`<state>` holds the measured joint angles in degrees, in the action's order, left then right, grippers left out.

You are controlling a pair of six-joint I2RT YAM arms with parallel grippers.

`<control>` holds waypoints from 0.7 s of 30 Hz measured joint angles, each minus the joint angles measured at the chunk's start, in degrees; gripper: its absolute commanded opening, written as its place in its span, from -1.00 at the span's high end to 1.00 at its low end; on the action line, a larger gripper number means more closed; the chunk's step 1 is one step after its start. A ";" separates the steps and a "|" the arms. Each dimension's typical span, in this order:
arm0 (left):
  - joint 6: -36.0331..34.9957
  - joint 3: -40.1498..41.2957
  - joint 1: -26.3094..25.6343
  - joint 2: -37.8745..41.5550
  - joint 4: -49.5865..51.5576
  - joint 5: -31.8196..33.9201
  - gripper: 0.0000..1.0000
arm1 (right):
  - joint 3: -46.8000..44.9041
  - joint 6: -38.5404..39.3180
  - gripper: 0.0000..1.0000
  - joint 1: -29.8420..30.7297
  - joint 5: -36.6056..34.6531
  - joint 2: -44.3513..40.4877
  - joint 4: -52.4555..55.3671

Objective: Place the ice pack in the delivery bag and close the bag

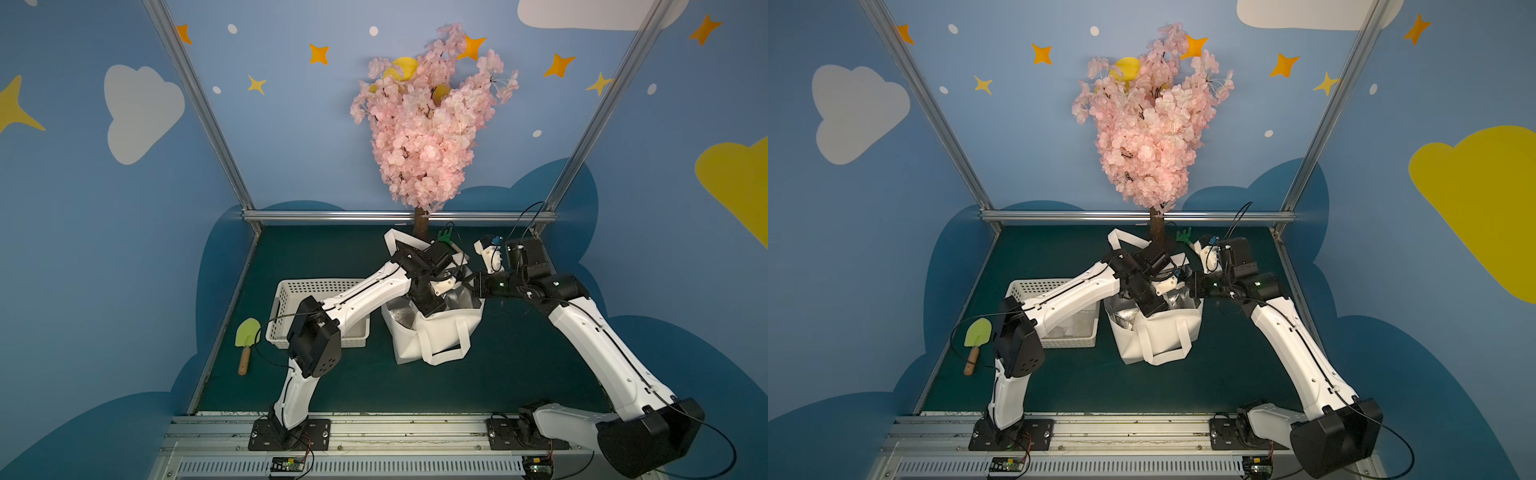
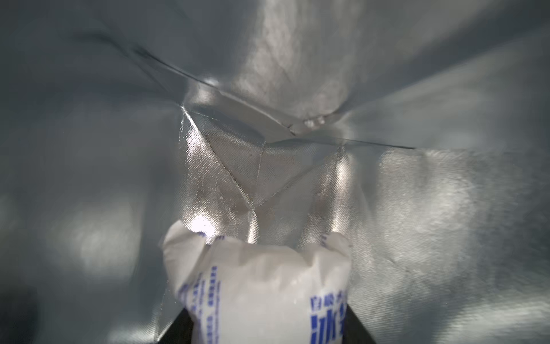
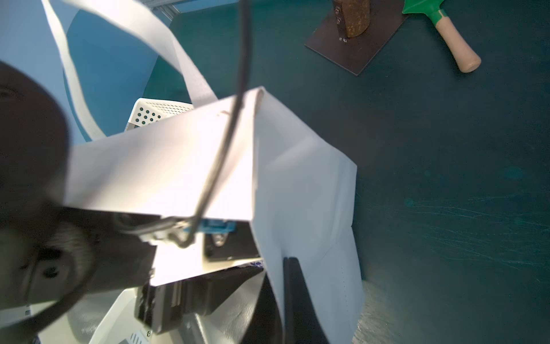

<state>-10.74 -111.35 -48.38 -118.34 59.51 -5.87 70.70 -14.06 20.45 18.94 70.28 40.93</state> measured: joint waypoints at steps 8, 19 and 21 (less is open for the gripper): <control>0.20 0.02 0.11 -1.97 0.70 -0.76 -0.33 | -0.15 -0.02 0.95 -0.11 0.20 0.31 0.02; 2.29 -4.02 0.22 3.39 2.23 -0.28 -0.49 | -0.17 -0.26 0.92 -0.57 0.15 0.50 -0.04; 3.02 -5.18 0.22 5.84 2.40 0.17 -0.49 | -0.17 -0.48 0.89 -0.76 0.15 0.50 -0.02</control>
<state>-7.73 -116.53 -48.16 -112.51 61.91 -5.69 70.52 -14.55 19.68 19.09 70.78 40.91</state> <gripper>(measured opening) 0.744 0.046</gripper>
